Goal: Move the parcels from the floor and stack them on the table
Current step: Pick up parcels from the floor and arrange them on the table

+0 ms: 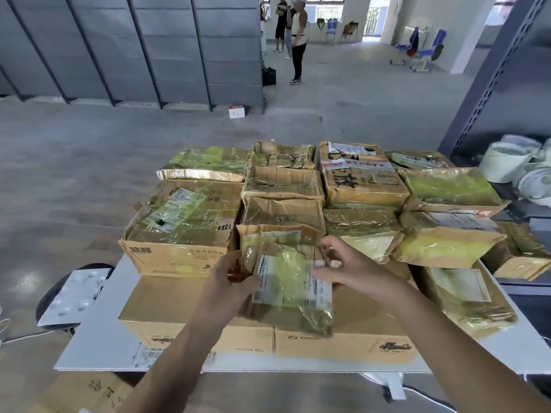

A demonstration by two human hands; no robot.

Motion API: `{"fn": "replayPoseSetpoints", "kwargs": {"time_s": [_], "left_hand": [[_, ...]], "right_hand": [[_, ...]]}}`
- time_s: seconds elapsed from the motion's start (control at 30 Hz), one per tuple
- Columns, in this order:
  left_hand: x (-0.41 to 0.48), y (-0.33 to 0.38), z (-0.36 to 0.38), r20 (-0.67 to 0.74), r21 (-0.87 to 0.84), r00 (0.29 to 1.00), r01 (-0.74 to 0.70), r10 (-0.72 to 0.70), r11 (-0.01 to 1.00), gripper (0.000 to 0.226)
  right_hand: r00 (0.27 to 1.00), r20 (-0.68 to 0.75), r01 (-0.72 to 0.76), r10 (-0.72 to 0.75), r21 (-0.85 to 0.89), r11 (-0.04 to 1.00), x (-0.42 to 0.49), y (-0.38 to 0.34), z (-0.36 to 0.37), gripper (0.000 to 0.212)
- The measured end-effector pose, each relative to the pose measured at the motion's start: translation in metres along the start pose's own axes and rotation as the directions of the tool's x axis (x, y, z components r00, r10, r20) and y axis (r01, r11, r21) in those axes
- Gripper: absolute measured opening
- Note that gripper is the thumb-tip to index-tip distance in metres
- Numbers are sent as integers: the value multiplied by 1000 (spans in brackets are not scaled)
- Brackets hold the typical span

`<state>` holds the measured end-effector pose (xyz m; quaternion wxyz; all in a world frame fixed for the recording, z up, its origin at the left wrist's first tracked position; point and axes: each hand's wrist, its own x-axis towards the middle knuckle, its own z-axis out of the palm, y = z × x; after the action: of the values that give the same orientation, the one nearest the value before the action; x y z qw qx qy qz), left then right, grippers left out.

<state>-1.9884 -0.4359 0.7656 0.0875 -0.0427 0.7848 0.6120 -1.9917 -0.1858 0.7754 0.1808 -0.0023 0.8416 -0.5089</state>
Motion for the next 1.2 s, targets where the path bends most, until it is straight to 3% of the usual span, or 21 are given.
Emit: {"fn": "replayPoseSetpoints", "kwargs": {"time_s": [0.1, 0.23, 0.43, 0.57, 0.87, 1.07, 1.2], "left_hand": [[3, -4, -12, 71, 0, 997, -25, 25, 1000, 47], [6, -11, -25, 148, 3, 981, -128, 126, 992, 53], [5, -28, -29, 210, 43, 919, -350, 334, 936, 51], [10, -44, -24, 121, 174, 931, -360, 343, 917, 51], [8, -58, -32, 36, 339, 902, -417, 431, 843, 48], [7, -57, -30, 45, 402, 896, -421, 442, 813, 47], [2, -55, -35, 76, 449, 851, -494, 519, 744, 52]], "right_hand": [[992, 127, 26, -11, -118, 993, -2, -4, 1, 37], [983, 184, -16, 8, 46, 999, -2, -12, -1, 22], [1000, 26, -7, 9, -87, 996, 7, -18, 4, 20], [996, -91, -38, 27, -130, 991, 15, -17, 15, 15], [987, -156, -65, 35, -196, 979, 20, -20, 34, 12], [985, -164, -83, 54, -174, 981, 19, -21, 36, 16], [969, -224, -133, 109, -100, 986, 18, -21, 40, 24]]}}
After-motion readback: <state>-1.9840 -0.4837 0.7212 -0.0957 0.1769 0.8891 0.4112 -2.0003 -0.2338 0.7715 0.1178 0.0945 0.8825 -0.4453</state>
